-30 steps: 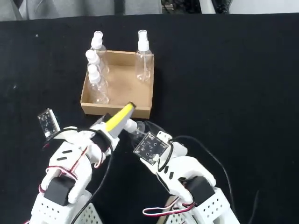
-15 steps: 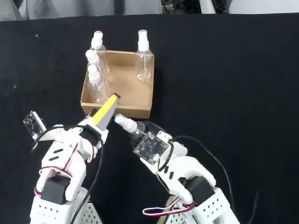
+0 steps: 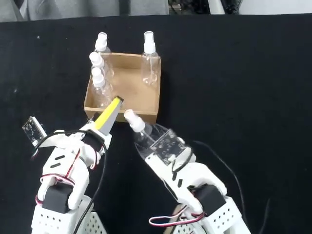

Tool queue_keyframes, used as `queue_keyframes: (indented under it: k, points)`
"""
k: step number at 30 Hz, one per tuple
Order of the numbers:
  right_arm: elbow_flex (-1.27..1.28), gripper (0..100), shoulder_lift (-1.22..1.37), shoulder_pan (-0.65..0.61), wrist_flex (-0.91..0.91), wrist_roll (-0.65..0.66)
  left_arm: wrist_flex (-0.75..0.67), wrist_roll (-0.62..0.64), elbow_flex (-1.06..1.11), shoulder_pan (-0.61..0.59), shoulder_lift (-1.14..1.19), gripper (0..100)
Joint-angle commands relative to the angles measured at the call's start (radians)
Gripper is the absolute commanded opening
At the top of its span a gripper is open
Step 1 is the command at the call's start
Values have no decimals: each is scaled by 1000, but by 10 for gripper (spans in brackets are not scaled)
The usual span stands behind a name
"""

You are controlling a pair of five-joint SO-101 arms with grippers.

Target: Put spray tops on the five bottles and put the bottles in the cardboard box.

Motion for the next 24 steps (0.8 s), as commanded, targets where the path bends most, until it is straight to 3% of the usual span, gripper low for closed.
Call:
queue_keyframes:
  k: [1,24]
  points:
    - [-102,11,-117,44,-32,-57,-84,2,31,-10,-12,324]
    - [-102,11,-117,43,-32,-57,-101,-54,88,97,-12,324]
